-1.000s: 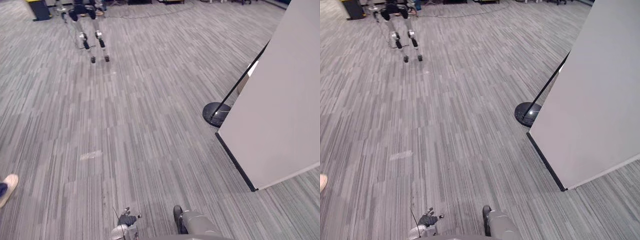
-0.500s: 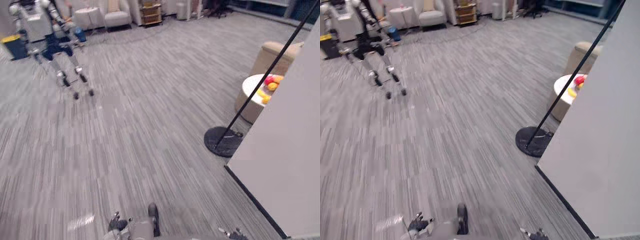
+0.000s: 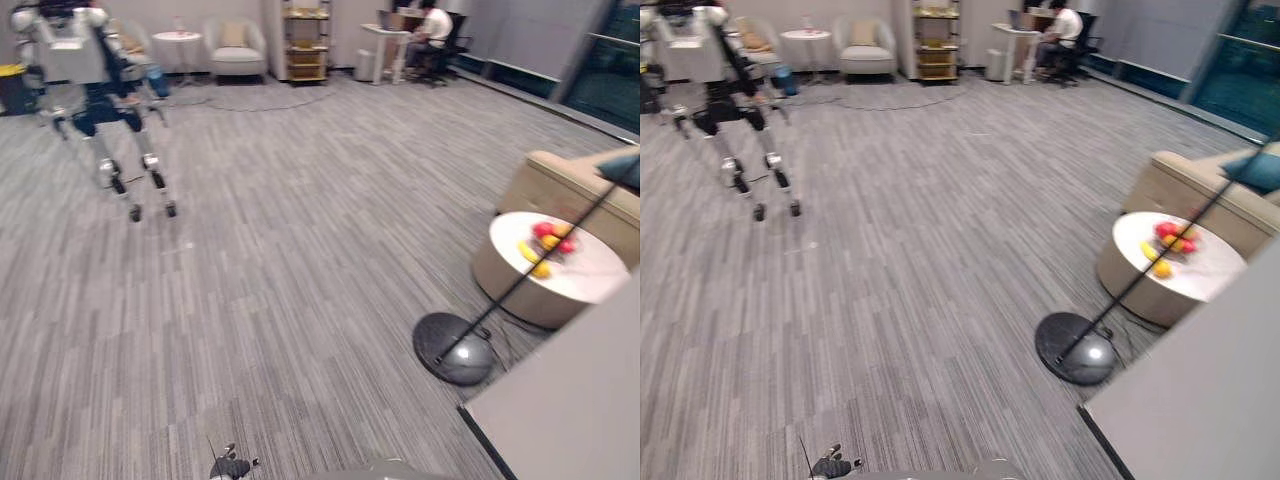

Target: Organize washtable

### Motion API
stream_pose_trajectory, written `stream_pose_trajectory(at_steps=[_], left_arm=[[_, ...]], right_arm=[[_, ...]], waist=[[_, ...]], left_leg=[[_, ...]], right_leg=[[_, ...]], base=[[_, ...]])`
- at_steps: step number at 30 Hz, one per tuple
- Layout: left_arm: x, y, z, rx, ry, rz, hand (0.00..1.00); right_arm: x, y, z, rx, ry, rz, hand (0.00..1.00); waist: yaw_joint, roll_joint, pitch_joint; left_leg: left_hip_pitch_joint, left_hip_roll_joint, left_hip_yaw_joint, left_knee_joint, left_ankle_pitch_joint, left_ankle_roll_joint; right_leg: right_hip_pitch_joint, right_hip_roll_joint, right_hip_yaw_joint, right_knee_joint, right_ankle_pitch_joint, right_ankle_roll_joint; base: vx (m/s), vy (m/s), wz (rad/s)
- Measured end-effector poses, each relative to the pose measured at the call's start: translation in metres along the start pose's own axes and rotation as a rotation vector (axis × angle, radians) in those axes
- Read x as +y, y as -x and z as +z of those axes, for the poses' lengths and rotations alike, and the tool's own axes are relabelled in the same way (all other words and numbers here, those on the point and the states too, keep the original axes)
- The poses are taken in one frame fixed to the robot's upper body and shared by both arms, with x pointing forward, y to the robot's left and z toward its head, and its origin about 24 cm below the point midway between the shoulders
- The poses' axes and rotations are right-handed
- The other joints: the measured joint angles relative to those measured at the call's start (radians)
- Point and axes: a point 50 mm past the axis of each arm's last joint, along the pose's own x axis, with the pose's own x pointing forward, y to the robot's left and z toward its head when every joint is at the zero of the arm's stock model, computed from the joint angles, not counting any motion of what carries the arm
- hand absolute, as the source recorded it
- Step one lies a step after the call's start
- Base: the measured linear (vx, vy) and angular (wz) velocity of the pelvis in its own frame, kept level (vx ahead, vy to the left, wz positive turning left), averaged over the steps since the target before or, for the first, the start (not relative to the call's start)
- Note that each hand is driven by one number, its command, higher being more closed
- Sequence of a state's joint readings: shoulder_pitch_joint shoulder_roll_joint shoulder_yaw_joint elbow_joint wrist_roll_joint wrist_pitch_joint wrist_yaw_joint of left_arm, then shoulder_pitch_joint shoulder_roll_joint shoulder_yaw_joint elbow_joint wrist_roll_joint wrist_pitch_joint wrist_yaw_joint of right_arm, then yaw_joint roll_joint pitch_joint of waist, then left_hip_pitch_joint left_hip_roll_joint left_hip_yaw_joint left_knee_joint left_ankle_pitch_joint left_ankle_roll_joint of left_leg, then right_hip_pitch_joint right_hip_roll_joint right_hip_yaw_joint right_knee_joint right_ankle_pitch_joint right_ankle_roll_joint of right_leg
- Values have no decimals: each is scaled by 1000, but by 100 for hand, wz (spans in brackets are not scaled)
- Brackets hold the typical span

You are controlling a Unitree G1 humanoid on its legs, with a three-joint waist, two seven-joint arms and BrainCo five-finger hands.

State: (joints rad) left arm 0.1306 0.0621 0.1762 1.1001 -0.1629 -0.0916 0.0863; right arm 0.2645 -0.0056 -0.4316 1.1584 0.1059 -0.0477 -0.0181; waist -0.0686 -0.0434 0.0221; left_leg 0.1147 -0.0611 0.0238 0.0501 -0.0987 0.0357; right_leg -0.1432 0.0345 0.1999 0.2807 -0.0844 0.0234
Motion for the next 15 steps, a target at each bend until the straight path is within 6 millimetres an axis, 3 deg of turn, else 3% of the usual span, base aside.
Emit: stream_pose_trajectory(at_steps=[1, 2, 5, 9, 15], left_arm=[[1, 1, -6, 17, 60, 22, 0], [3, 2, -7, 16, 105, 38, 0], [1, 2, -8, 19, 161, 51, 0], [5, 2, -8, 22, 182, 76, 0], [3, 2, -8, 20, 182, 85, 0]], right_arm=[[-4, 0, -4, 27, -16, -12, 0], [-5, 0, 0, 15, -26, -21, 0], [-4, -4, 22, -44, -4, -18, 0], [12, -7, 45, -109, 13, 23, 0], [17, -7, 46, -122, 93, 49, 0]], waist=[[0, 2, -4], [6, 27, -3], [29, 46, 11], [31, 29, 28], [31, 33, 21]], left_leg=[[6, 8, -28, 8, -7, -15], [4, 17, -36, 18, -16, -31], [3, 38, -51, 22, -24, -43], [4, 63, -55, 55, -38, -66], [2, 79, -81, -19, -25, -55]], right_leg=[[31, -8, -41, -21, 19, -1], [50, -6, -56, -47, 15, -7], [64, 8, -73, -72, 10, -17], [125, 21, -111, -125, 15, -34], [138, 25, -185, -181, 29, -49]], base=[[407, -85, 93], [381, -60, 74], [289, -80, 23], [151, -92, 24], [3, -28, 37]])
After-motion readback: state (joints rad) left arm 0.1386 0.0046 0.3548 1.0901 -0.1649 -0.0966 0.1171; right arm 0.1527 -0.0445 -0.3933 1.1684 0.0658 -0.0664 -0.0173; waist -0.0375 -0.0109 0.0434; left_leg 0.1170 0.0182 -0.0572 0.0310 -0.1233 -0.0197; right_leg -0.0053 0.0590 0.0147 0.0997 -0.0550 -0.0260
